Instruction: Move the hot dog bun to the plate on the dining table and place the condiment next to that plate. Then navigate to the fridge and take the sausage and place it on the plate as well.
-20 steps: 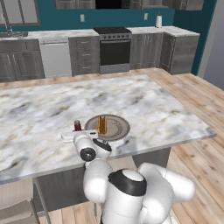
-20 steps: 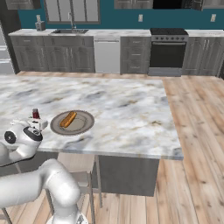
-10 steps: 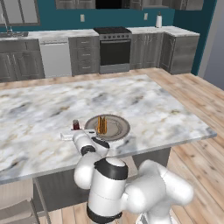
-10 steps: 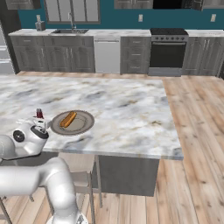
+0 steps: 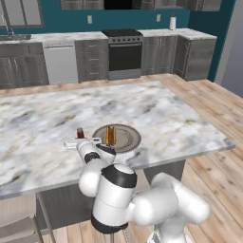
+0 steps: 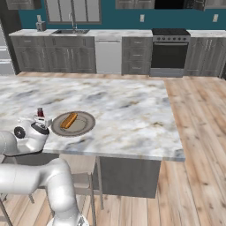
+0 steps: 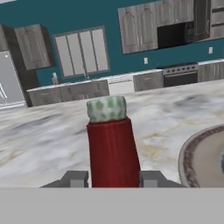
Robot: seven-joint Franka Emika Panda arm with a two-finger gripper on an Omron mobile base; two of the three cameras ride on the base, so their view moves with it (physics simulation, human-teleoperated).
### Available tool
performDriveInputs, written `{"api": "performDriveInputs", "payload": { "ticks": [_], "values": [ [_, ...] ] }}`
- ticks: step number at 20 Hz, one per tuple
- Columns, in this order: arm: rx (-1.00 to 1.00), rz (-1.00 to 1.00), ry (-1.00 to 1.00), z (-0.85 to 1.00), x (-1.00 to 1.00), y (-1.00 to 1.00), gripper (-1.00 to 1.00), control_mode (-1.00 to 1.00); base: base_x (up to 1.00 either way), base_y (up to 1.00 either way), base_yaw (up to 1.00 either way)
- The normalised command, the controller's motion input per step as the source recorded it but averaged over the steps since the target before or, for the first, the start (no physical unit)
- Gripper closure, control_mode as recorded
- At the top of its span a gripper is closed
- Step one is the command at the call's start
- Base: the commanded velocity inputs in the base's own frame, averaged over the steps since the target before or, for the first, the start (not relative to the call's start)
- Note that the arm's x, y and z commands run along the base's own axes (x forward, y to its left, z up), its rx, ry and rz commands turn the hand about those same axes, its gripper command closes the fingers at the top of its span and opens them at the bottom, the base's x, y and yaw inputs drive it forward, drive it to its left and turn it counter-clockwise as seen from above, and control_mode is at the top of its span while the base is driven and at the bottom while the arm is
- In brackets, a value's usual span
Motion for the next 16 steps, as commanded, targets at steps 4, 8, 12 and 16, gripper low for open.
{"api": "performDriveInputs", "payload": {
  "ticks": [4,8,12,16],
  "values": [
    [0.00,0.00,0.00,-0.35,-0.06,0.03,-1.00,-1.00,0.00,0.00,0.00],
    [0.00,0.00,0.00,-0.24,-0.14,0.03,-1.00,-1.00,0.00,0.00,0.00],
    [0.00,0.00,0.00,-0.01,-0.46,0.00,-1.00,-1.00,0.00,0.00,0.00],
    [0.00,0.00,0.00,0.00,-0.56,0.00,-1.00,-1.00,0.00,0.00,0.00]
  ]
}}
